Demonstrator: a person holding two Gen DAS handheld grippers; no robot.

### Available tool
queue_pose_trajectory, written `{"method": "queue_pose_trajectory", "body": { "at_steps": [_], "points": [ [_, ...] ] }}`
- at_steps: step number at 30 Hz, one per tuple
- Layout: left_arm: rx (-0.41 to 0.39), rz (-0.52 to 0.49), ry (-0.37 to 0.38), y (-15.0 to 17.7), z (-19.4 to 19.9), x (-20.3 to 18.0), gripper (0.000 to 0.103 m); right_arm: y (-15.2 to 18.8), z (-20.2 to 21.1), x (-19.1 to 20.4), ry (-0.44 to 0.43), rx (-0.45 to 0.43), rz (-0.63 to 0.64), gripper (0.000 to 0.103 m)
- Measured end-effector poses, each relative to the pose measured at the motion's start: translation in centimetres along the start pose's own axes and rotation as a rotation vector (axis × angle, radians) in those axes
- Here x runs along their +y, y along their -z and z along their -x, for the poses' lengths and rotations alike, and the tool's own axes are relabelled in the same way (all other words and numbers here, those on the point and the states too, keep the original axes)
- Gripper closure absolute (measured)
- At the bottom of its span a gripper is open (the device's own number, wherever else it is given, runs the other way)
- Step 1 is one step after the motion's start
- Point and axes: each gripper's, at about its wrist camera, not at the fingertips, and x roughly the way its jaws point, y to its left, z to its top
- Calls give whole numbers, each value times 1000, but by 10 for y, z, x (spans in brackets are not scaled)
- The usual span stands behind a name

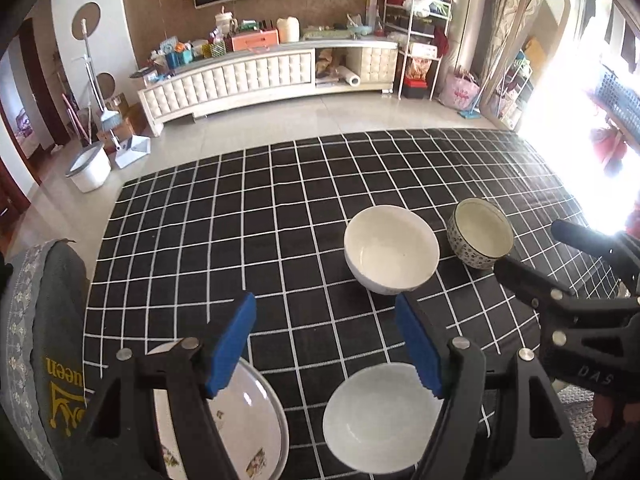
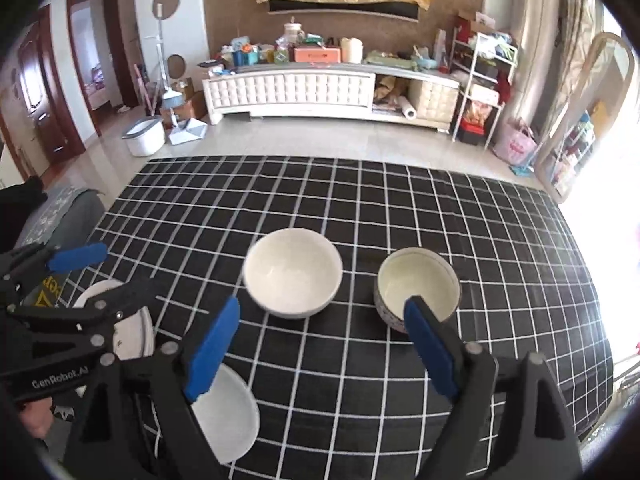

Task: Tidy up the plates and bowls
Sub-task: 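Grip the rim of the grey-rimmed white bowl with the left tool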

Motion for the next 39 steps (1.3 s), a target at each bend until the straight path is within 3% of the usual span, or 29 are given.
{"method": "queue_pose_trajectory", "body": {
  "at_steps": [20,23,25,35,39],
  "points": [
    [205,43,108,-36,-114,14,33,-34,-101,1,-42,193,96,16],
    [231,63,123,-38,-127,16,34,-37,-110,-2,-52,211,90,30],
    [249,60,120,-39,-134,15,41,-37,-119,-3,-47,234,95,41],
    [289,32,113,-39,-151,5,56,-30,-147,-11,-45,333,68,50],
    [298,28,131,-40,-155,4,69,-26,-152,-14,-56,361,40,56]
  ]
}}
